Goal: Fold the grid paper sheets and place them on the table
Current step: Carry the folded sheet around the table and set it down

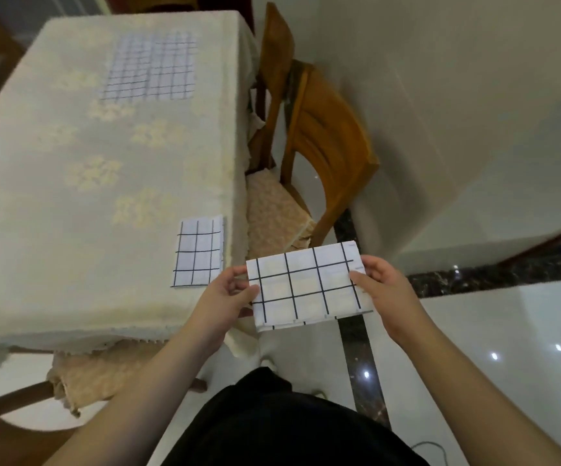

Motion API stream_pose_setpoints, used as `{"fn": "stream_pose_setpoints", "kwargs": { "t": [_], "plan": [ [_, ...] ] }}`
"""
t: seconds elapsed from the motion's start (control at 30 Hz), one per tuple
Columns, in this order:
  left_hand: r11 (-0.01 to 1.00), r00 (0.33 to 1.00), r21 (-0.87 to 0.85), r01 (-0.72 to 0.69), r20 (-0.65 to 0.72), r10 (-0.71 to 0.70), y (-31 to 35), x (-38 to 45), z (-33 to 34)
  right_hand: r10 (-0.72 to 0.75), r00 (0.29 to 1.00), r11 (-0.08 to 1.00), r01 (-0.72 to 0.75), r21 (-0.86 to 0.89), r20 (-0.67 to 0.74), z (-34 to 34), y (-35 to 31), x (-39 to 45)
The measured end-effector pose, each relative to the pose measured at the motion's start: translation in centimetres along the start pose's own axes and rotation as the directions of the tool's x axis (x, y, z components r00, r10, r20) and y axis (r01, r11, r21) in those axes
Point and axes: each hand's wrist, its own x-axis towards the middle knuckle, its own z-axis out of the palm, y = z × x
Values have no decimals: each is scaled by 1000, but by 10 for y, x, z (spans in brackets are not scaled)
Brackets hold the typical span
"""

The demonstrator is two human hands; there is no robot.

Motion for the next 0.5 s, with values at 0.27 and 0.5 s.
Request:
{"fn": "stream_pose_setpoints", "kwargs": {
  "t": [0.27,0.5],
  "plan": [
    [988,975,-151,24,-214,-56,-3,50,-35,28,985,990,-4,-141,169,63,-35,101],
    [972,940,-237,15,-328,-95,-7,71,-71,76,952,965,4,-261,298,125,-61,164]
  ]
}}
